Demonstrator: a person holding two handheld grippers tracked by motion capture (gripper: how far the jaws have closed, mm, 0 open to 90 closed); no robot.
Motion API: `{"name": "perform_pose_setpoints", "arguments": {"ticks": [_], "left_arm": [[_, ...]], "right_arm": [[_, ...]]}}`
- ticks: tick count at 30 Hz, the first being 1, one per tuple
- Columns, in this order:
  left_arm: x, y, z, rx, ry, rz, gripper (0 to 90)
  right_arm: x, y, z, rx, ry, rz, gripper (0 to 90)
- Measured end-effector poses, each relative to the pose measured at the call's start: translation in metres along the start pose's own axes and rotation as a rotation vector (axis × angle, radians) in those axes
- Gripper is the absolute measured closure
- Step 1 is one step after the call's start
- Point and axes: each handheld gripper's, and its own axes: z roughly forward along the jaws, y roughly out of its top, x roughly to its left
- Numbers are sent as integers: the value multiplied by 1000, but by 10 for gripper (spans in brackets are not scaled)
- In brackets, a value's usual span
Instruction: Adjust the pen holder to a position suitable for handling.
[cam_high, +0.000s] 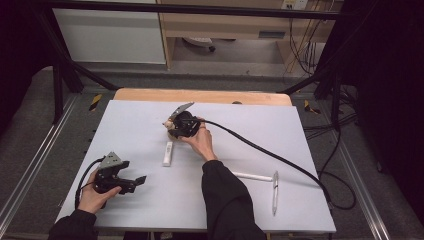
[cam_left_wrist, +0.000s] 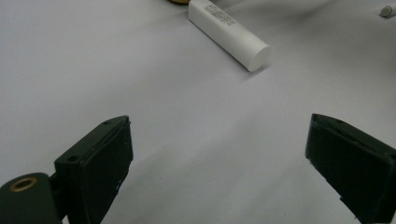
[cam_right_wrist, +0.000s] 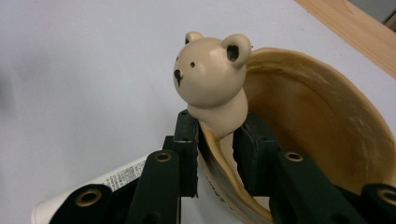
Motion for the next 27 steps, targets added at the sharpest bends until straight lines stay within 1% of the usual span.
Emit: {"name": "perform_pose_setpoints", "arguments": {"ticks": [4, 7, 10, 15, 16, 18, 19, 20, 21, 22, 25, 26, 27], "left_arm": [[0, 0, 0, -1, 1, -1, 74], [0, 0, -1, -1, 1, 3, 74], [0, 0, -1, -2, 0, 2, 74], [-1, 0, -1, 0, -2, 2, 74], [-1, 0, 0, 1, -2, 2, 74], [-1, 0, 0, 0, -1, 0, 74], [-1, 0, 0, 0, -1, 0, 74], [-1, 0, 0, 1, 0, 0, 74], [-1, 0, 0, 1, 0, 0, 74], [-1, 0, 0, 2, 0, 3, 74], [-2, 0, 0, 2, 0, 3, 74], [-2, 0, 0, 2, 1, 3, 74], [-2, 0, 0, 3, 0, 3, 73]], "right_arm": [[2, 5, -11, -11, 7, -2, 715], [2, 9, -23, -16, 0, -9, 715], [0, 7, -35, -18, -5, -13, 715], [-6, -8, -53, 5, -12, -6, 715], [-7, -12, -57, 8, -16, 2, 715], [-9, -20, -62, 18, -11, 4, 714], [-9, -25, -65, 21, -9, 13, 714], [-9, -29, -67, 23, -6, 17, 714], [-9, -29, -67, 23, -6, 17, 714], [-10, -39, -71, 31, -4, 26, 714], [-11, -49, -75, 48, -5, 37, 714], [-12, -53, -76, 47, -3, 32, 713], [-12, -55, -77, 48, -4, 40, 714]]}}
